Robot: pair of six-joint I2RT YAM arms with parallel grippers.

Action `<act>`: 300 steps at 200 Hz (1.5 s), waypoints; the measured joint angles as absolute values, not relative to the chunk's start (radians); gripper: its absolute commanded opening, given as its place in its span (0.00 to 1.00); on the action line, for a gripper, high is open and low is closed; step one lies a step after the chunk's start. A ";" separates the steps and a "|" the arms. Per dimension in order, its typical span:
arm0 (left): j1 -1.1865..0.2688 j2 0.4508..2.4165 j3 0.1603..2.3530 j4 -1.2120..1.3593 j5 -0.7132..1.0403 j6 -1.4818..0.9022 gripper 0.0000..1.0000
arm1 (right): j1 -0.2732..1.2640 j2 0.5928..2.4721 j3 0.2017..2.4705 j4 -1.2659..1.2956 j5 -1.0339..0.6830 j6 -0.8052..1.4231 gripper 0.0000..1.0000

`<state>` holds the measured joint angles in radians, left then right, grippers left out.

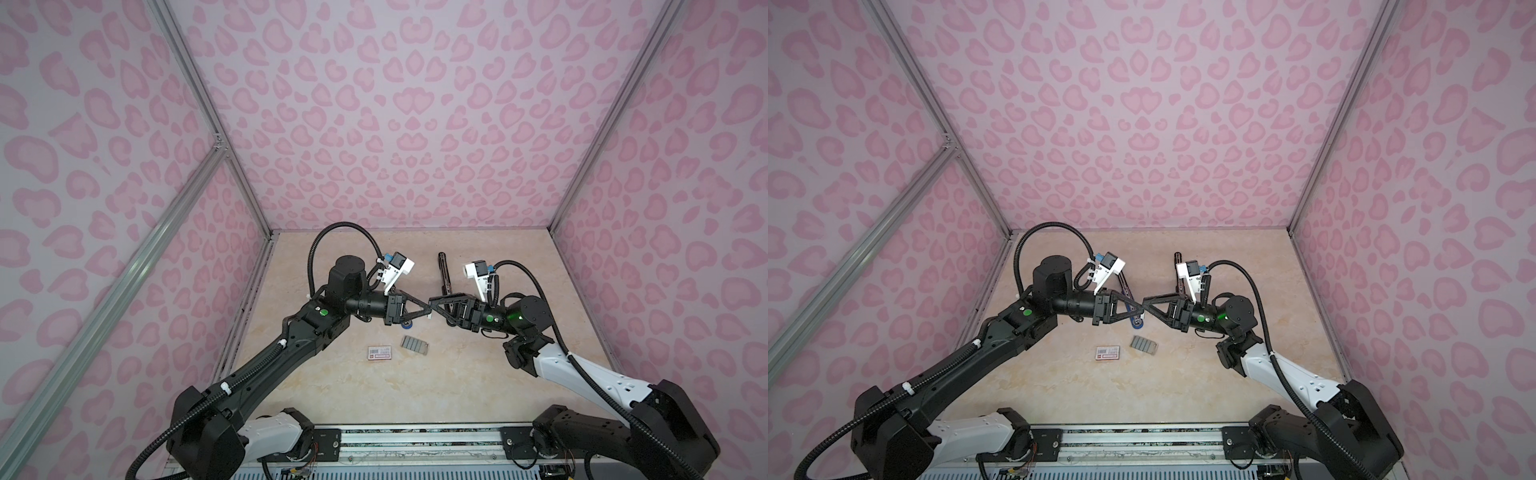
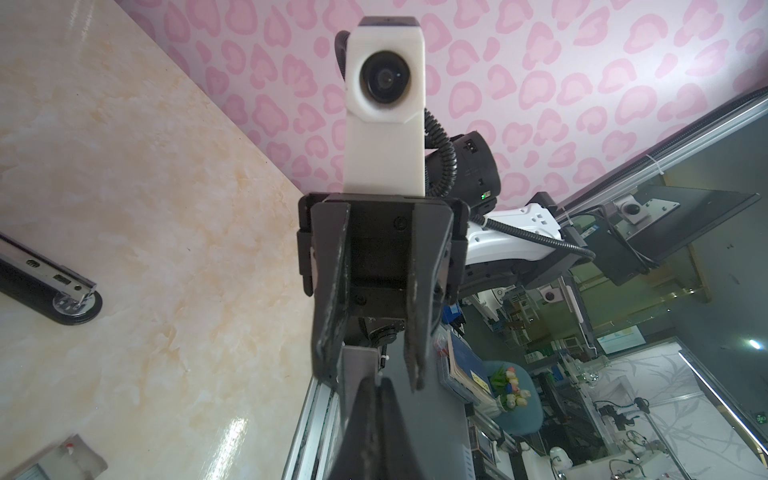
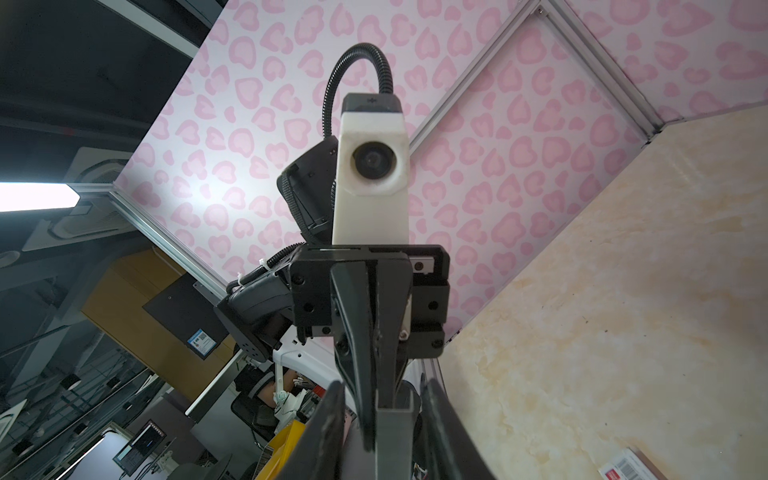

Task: Load the staples into the stapler

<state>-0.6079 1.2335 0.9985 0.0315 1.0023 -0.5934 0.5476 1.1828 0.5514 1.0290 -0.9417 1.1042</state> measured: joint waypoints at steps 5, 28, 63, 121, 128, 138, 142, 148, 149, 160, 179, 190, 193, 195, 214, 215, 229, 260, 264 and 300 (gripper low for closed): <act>-0.608 1.234 0.998 0.031 1.002 -0.593 0.03 | 0.548 1.183 0.551 1.029 -0.942 1.105 0.34; -0.608 1.234 0.995 0.031 1.002 -0.593 0.03 | 0.548 1.181 0.551 1.031 -0.941 1.107 0.33; -0.608 1.234 0.995 0.032 1.003 -0.593 0.03 | 0.548 1.179 0.551 1.033 -0.936 1.107 0.27; -0.608 1.234 0.995 0.032 1.005 -0.593 0.03 | 0.548 1.192 0.551 1.038 -0.936 1.114 0.18; -0.608 1.234 0.995 0.032 1.005 -0.593 0.03 | 0.548 1.194 0.551 1.044 -0.936 1.114 0.17; -0.608 1.234 0.995 0.032 1.005 -0.593 0.03 | 0.548 1.196 0.551 1.047 -0.936 1.115 0.16; -0.608 1.234 0.995 0.032 1.005 -0.593 0.03 | 0.547 1.197 0.551 1.048 -0.936 1.115 0.15; -0.608 1.234 0.995 0.032 1.005 -0.593 0.03 | 0.547 1.198 0.551 1.050 -0.936 1.115 0.15; -0.608 1.234 0.995 0.032 1.004 -0.593 0.03 | 0.547 1.198 0.551 1.050 -0.936 1.115 0.15; -0.608 1.234 0.995 0.032 1.003 -0.593 0.05 | 0.547 1.200 0.551 1.052 -0.936 1.115 0.15; -0.608 1.233 0.995 0.032 1.001 -0.593 0.23 | 0.547 1.201 0.551 1.053 -0.936 1.115 0.14; -0.607 1.233 0.995 0.032 0.999 -0.593 0.31 | 0.547 1.201 0.551 1.053 -0.936 1.114 0.14; -0.607 1.232 0.995 0.032 1.004 -0.593 0.33 | 0.546 1.201 0.551 1.051 -0.936 1.115 0.14; -0.606 1.231 0.995 0.032 1.005 -0.593 0.34 | 0.546 1.201 0.551 1.049 -0.935 1.114 0.14; -0.600 1.224 0.995 0.032 0.997 -0.593 0.41 | 0.540 1.199 0.551 1.041 -0.930 1.111 0.14; -0.599 1.224 0.995 0.032 0.997 -0.593 0.41 | 0.539 1.199 0.551 1.040 -0.929 1.109 0.14; -0.593 1.218 0.992 0.031 0.986 -0.594 0.45 | 0.534 1.195 0.551 1.024 -0.928 1.105 0.14; -0.565 1.193 0.967 0.024 0.946 -0.594 0.46 | 0.509 1.169 0.551 0.982 -0.934 1.074 0.14; -0.558 1.188 0.961 0.024 0.939 -0.594 0.46 | 0.503 1.163 0.552 0.965 -0.933 1.065 0.14; -0.500 1.157 0.904 0.008 0.875 -0.601 0.46 | 0.459 1.122 0.587 0.751 -0.908 0.958 0.14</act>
<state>-0.5003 1.1568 0.9043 0.0082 0.8745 -0.6010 0.4591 1.1225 0.5865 0.7513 -0.9085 0.9585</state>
